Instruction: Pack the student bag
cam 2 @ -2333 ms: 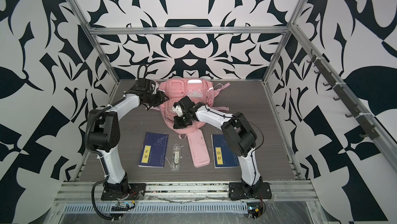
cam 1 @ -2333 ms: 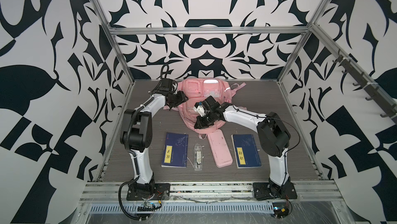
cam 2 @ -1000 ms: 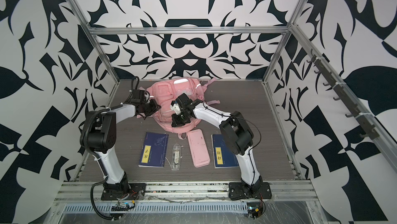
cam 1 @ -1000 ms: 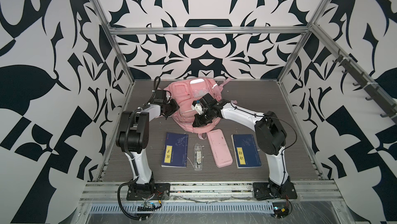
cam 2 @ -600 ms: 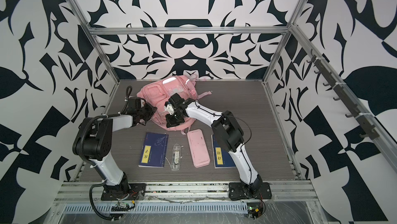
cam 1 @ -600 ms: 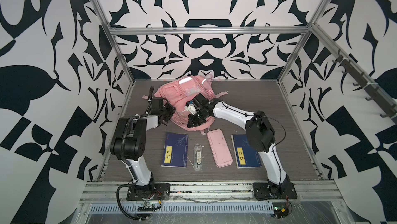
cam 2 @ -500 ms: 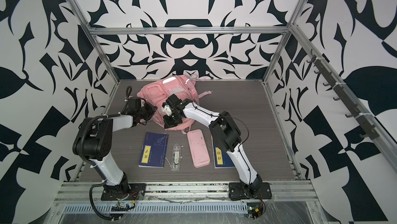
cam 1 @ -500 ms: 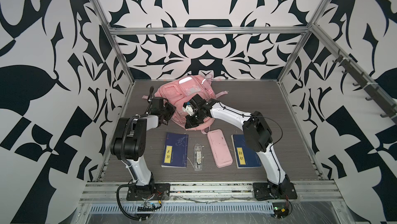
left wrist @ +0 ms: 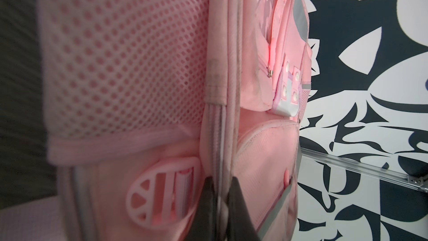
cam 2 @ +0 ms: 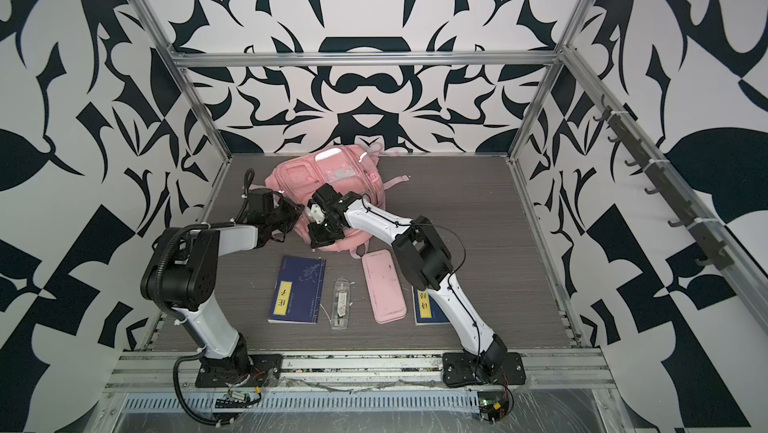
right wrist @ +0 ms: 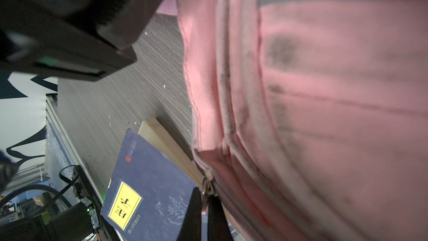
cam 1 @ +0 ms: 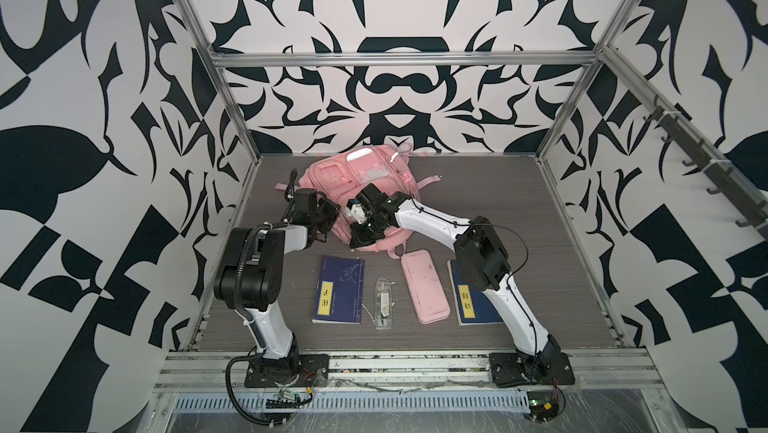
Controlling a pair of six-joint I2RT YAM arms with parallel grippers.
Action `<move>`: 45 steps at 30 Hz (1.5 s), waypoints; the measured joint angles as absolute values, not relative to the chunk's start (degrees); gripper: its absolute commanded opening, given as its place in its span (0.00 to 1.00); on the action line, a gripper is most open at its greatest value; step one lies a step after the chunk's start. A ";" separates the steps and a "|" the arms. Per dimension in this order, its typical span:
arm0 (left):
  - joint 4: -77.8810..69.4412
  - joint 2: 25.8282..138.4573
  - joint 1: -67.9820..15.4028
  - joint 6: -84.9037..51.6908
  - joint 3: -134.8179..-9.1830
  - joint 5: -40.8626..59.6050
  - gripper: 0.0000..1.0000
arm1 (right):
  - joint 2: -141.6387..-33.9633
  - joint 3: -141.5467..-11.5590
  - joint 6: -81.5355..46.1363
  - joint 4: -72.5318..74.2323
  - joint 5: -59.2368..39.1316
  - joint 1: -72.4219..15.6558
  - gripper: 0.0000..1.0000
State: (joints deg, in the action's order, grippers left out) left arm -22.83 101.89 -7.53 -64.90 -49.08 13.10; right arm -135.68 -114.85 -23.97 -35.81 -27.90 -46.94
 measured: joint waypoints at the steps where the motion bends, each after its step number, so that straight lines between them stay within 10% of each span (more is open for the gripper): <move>1: -22.22 101.58 -7.64 -64.40 -49.08 13.17 0.28 | -134.28 -112.55 -24.10 -34.57 -27.86 -46.48 0.00; 8: -11.46 96.60 -8.67 -56.86 -51.29 14.39 0.62 | -120.40 -95.64 -23.73 -29.63 -27.83 -41.76 0.00; 29: 2.22 106.69 -12.08 -44.14 -61.39 19.18 0.45 | -113.65 -80.82 -22.63 -26.11 -24.34 -41.74 0.00; 45: -1.48 107.24 -12.01 -46.09 -60.36 20.43 0.41 | -125.03 -96.33 -25.56 -27.75 -24.91 -45.10 0.00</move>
State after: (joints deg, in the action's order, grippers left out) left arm -1.48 107.24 -12.01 -46.09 -60.36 20.43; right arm -125.03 -96.33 -25.56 -27.75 -24.91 -45.10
